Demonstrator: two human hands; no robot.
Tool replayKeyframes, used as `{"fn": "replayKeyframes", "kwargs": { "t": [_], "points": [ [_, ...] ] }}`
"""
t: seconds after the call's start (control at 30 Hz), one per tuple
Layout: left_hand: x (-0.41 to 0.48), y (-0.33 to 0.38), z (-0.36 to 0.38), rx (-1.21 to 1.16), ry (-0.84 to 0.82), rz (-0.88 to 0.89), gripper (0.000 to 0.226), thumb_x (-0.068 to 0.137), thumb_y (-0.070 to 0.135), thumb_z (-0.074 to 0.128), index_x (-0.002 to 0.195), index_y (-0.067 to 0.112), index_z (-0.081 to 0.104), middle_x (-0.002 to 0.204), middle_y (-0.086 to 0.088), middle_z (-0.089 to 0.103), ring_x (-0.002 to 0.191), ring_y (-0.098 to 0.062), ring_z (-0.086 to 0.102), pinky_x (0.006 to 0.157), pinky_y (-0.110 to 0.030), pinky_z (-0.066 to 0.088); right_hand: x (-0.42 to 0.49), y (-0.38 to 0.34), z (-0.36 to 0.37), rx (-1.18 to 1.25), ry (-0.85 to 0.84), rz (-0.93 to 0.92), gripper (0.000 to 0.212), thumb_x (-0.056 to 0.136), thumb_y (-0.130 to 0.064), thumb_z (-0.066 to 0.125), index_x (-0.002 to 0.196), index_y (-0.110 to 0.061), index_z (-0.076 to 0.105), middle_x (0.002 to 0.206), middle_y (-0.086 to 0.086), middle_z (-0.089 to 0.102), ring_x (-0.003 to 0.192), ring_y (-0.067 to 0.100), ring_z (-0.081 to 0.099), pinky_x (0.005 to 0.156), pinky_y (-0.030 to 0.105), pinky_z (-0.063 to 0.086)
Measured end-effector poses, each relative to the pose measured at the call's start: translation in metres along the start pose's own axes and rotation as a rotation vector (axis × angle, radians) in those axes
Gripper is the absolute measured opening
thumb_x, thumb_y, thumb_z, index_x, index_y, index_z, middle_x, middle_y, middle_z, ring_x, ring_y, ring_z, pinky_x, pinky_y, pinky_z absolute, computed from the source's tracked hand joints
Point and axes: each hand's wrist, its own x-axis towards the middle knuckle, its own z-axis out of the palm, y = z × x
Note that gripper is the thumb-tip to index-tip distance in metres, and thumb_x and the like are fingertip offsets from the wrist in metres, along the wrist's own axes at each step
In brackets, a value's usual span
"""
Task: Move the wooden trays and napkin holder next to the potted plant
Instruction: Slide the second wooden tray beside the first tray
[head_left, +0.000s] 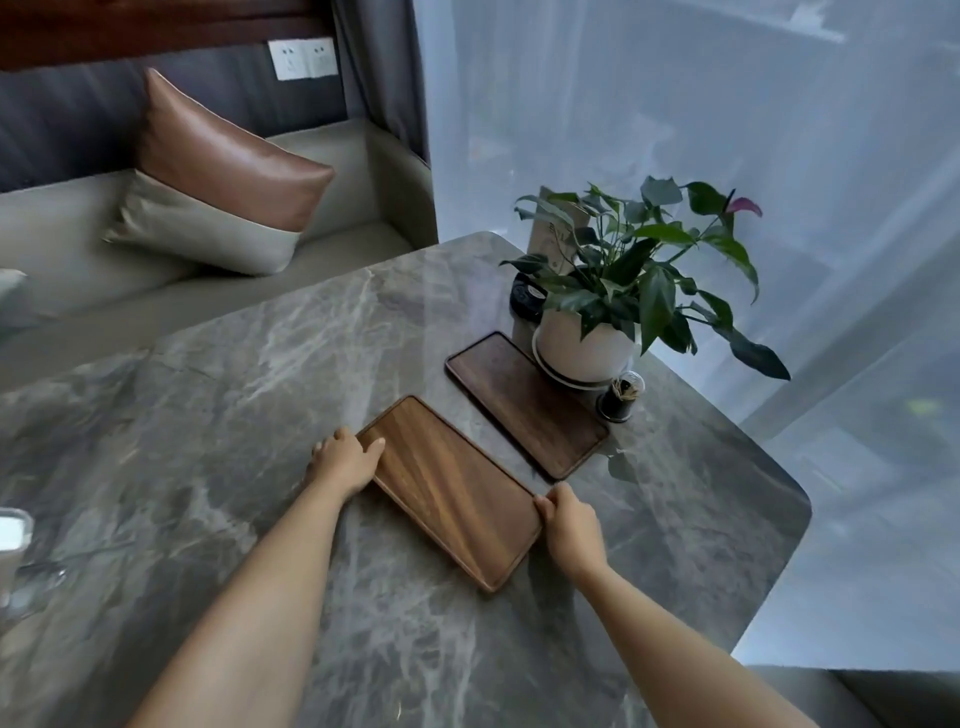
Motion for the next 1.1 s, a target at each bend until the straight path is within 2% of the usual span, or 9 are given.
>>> {"fn": "replayKeyframes", "kwargs": {
  "t": [0.23, 0.33, 0.67, 0.73, 0.87, 0.93, 1.0, 1.1],
  "points": [
    [0.027, 0.029, 0.008, 0.035, 0.001, -0.002, 0.067, 0.095, 0.042, 0.042, 0.140, -0.006, 0.030, 0.147, -0.025, 0.036, 0.137, -0.039, 0.030, 0.113, -0.044, 0.030, 0.025, 0.008, -0.006, -0.055, -0.038, -0.065, 0.026, 0.098, -0.030, 0.035, 0.088, -0.006, 0.041, 0.089, 0.018, 0.060, 0.085, 0.035, 0.057, 0.066, 0.036, 0.038],
    [0.033, 0.035, 0.009, 0.051, -0.001, -0.002, 0.066, 0.095, 0.042, 0.041, 0.140, -0.005, 0.030, 0.148, -0.024, 0.035, 0.137, -0.038, 0.030, 0.112, -0.045, 0.030, 0.032, 0.008, -0.006, -0.054, -0.040, -0.065, 0.025, 0.098, -0.030, 0.036, 0.084, -0.009, 0.035, 0.086, 0.018, 0.059, 0.079, 0.032, 0.055, 0.064, 0.034, 0.036],
    [0.047, 0.047, 0.009, 0.069, -0.004, 0.003, 0.064, 0.096, 0.041, 0.040, 0.140, -0.004, 0.030, 0.148, -0.024, 0.035, 0.138, -0.038, 0.030, 0.112, -0.047, 0.028, 0.042, 0.002, -0.004, 0.063, -0.012, 0.051, 0.027, 0.095, -0.030, 0.044, 0.087, -0.004, 0.043, 0.085, 0.013, 0.054, 0.079, 0.027, 0.050, 0.066, 0.033, 0.037],
    [0.050, 0.050, 0.010, 0.070, 0.001, 0.012, 0.063, 0.096, 0.040, 0.041, 0.140, -0.004, 0.031, 0.147, -0.023, 0.035, 0.137, -0.038, 0.030, 0.112, -0.046, 0.028, 0.044, 0.003, -0.002, 0.082, 0.010, 0.074, 0.028, 0.095, -0.031, 0.045, 0.086, -0.004, 0.044, 0.087, 0.016, 0.056, 0.080, 0.029, 0.053, 0.066, 0.035, 0.040],
    [0.054, 0.055, 0.010, 0.080, 0.008, 0.039, 0.062, 0.096, 0.039, 0.040, 0.140, -0.003, 0.032, 0.146, -0.023, 0.036, 0.137, -0.037, 0.031, 0.112, -0.046, 0.029, 0.053, 0.006, 0.009, 0.157, 0.076, 0.171, 0.035, 0.091, -0.034, 0.051, 0.066, -0.014, 0.037, 0.090, 0.027, 0.065, 0.082, 0.038, 0.064, 0.072, 0.046, 0.056],
    [0.054, 0.055, 0.011, 0.087, 0.010, 0.051, 0.062, 0.096, 0.039, 0.040, 0.141, -0.003, 0.030, 0.147, -0.024, 0.035, 0.137, -0.037, 0.030, 0.112, -0.045, 0.028, 0.058, 0.008, 0.014, 0.187, 0.093, 0.233, 0.035, 0.088, -0.037, 0.054, 0.069, -0.010, 0.045, 0.089, 0.028, 0.067, 0.081, 0.038, 0.066, 0.075, 0.048, 0.057],
    [0.055, 0.055, 0.012, 0.093, 0.017, 0.056, 0.062, 0.097, 0.038, 0.040, 0.141, -0.004, 0.029, 0.147, -0.024, 0.034, 0.137, -0.038, 0.029, 0.113, -0.045, 0.027, 0.062, 0.008, 0.016, 0.211, 0.112, 0.287, 0.039, 0.086, -0.040, 0.057, 0.080, -0.001, 0.057, 0.089, 0.028, 0.069, 0.083, 0.038, 0.067, 0.077, 0.047, 0.057],
    [0.056, 0.054, 0.012, 0.102, 0.017, 0.060, 0.062, 0.097, 0.038, 0.039, 0.141, -0.004, 0.029, 0.147, -0.024, 0.034, 0.137, -0.038, 0.029, 0.113, -0.046, 0.027, 0.065, 0.007, 0.017, 0.214, 0.133, 0.312, 0.045, 0.084, -0.041, 0.059, 0.088, 0.004, 0.061, 0.089, 0.028, 0.069, 0.085, 0.038, 0.067, 0.079, 0.046, 0.056]
  ]
}}
